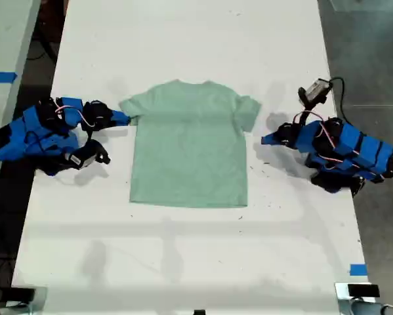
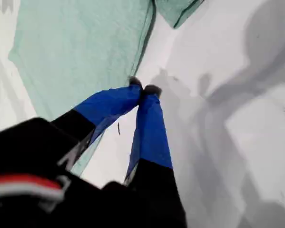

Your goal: Fold t shirt

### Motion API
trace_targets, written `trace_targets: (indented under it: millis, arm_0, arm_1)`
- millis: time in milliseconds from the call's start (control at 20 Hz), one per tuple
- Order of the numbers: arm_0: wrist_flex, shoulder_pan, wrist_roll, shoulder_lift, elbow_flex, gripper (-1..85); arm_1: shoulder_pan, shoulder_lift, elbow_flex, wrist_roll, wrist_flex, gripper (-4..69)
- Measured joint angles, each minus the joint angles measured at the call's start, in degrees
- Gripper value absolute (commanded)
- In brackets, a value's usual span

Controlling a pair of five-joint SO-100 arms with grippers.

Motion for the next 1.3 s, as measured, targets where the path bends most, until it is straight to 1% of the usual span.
trace_targets:
  millis: [650, 800, 850, 950, 1050, 1100, 1200, 1300]
  arm_0:
    - [0.0, 0.0, -0.35, 0.0, 0.0, -0.1]
    - [0.0, 0.0, -0.53, 0.0, 0.0, -0.1]
    - [0.0, 0.0, -0.53, 0.0, 0.0, -0.1]
    - [0.0, 0.0, -0.53, 0.0, 0.0, -0.1]
    - [0.0, 0.0, -0.53, 0.0, 0.0, -0.1]
    - [0.09, 0.0, -0.53, 0.0, 0.0, -0.1]
    - [0.09, 0.0, -0.53, 0.0, 0.0, -0.1]
    - [0.09, 0.0, -0.53, 0.0, 0.0, -0.1]
  arm_1:
    - [0.0, 0.0, 0.0, 0.18, 0.53, 1.9]
    - [0.09, -0.09, -0.62, -3.78, 0.62, 1.9]
    - [0.7, -1.58, -2.64, -4.75, 1.67, 1.9]
    - [3.6, -10.81, -13.36, -7.56, 5.19, 1.6]
    - [6.86, -29.62, -31.11, -11.16, 9.93, 5.9]
    - [7.65, -39.55, -40.96, -12.92, 12.74, 6.1]
    - [12.13, -57.66, -59.68, -17.49, 18.54, 7.3]
    - [17.14, -70.75, -74.09, -21.71, 21.18, 11.5]
